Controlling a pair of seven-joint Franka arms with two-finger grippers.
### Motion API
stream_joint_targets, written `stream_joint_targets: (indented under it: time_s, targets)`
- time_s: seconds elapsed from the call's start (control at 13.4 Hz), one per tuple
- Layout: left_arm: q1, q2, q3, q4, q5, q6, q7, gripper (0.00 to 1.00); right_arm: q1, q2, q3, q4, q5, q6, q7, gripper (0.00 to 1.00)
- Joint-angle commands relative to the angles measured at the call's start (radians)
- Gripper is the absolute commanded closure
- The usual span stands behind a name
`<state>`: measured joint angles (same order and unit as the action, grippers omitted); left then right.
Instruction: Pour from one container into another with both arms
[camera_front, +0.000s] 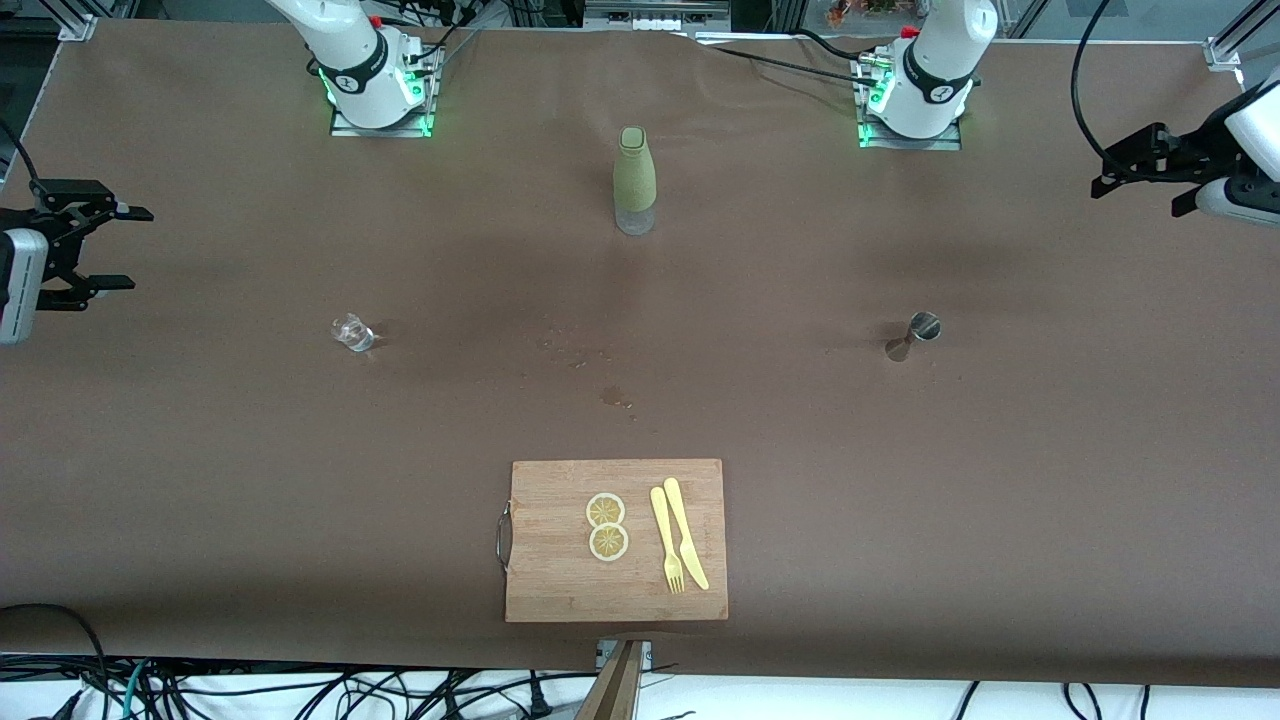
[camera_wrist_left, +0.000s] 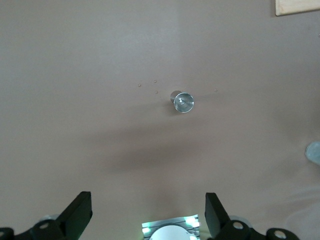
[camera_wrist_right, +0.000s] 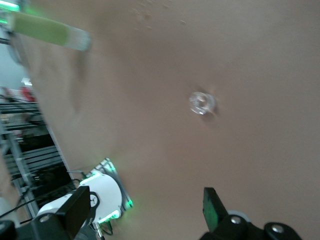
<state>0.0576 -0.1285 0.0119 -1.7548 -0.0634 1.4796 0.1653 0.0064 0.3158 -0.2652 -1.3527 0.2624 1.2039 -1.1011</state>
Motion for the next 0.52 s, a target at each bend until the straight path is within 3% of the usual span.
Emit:
stream_joint_targets:
  time_s: [0.0, 0.07, 0.22, 0.45]
  targets:
    - [-0.01, -0.014, -0.01, 0.012, 0.039, -0.013, -0.099, 0.0, -0.003, -0.131, 0.122, -0.086, -0.133, 0.065, 0.241, 0.0]
    - [-0.01, -0.014, -0.024, 0.012, 0.048, -0.012, -0.159, 0.0, -0.005, -0.182, 0.194, -0.138, -0.214, 0.121, 0.389, 0.0]
    - [-0.004, -0.017, -0.03, 0.012, 0.062, -0.016, -0.199, 0.0, -0.005, -0.273, 0.273, -0.241, -0.27, 0.195, 0.621, 0.0]
    - [-0.001, -0.017, -0.023, 0.017, 0.059, -0.013, -0.205, 0.0, -0.005, -0.323, 0.277, -0.29, -0.289, 0.209, 0.928, 0.0]
